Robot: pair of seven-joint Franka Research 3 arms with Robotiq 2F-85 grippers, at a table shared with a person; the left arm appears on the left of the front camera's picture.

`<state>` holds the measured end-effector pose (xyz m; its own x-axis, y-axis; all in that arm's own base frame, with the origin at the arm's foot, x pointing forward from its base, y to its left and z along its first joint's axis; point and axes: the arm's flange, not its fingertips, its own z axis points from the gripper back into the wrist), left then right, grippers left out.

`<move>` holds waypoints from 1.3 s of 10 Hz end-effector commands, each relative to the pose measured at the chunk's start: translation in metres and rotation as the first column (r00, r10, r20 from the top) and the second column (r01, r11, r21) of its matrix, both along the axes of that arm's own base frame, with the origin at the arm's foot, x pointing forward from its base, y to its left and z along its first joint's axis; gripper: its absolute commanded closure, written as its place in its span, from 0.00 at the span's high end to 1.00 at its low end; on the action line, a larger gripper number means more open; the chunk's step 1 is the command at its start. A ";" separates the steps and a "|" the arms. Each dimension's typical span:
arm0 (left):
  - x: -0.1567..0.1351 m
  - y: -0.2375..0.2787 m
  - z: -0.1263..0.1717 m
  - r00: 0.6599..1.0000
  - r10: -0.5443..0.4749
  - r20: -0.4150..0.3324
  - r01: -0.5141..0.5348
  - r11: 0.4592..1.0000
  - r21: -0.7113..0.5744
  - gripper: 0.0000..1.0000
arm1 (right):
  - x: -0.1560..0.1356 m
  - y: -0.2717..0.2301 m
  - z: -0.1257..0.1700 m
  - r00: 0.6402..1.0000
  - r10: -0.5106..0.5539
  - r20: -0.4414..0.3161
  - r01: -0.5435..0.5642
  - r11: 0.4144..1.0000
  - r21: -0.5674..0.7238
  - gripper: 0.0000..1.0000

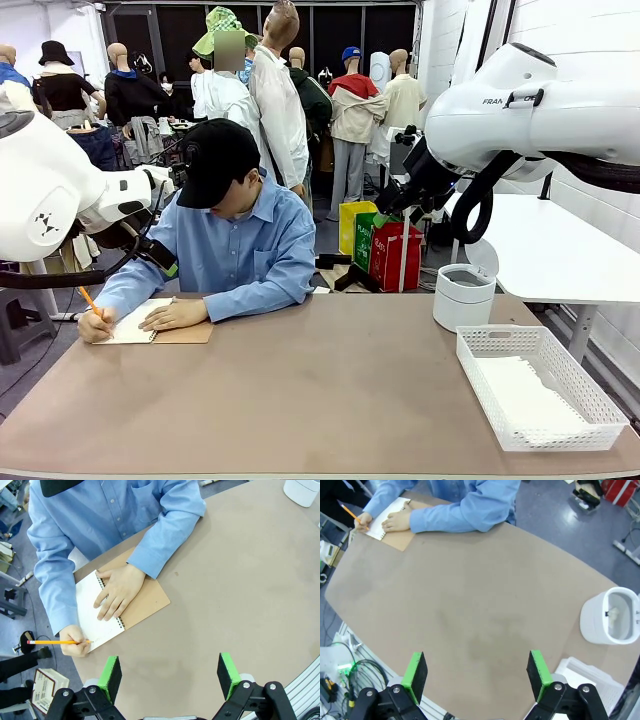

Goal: Sort the paper based on its condition.
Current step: If a person hands you a paper, place it in the Organizing basket , and if it's crumpled, put it in the Trash can.

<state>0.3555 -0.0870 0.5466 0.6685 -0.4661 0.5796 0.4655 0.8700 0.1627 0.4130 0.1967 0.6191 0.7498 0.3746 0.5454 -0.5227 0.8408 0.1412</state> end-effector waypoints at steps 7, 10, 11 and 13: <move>0.000 0.001 0.000 1.000 0.002 0.000 -0.002 1.000 -0.002 1.00 | 0.000 0.000 0.000 1.000 0.001 -0.003 -0.001 1.000 -0.002 1.00; 0.000 0.001 0.000 1.000 0.002 0.000 -0.002 1.000 -0.002 1.00 | 0.000 0.000 0.000 1.000 0.001 -0.003 -0.001 1.000 -0.002 1.00; 0.000 0.001 0.000 1.000 0.002 0.000 -0.002 1.000 -0.002 1.00 | 0.000 0.000 0.000 1.000 0.001 -0.003 -0.001 1.000 -0.002 1.00; 0.000 0.001 0.000 1.000 0.002 0.000 -0.002 1.000 -0.002 1.00 | 0.000 0.000 0.000 1.000 0.001 -0.003 -0.001 1.000 -0.002 1.00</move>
<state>0.3555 -0.0870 0.5466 0.6685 -0.4661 0.5796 0.4655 0.8700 0.1627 0.4130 0.1967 0.6191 0.7498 0.3746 0.5454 -0.5227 0.8408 0.1412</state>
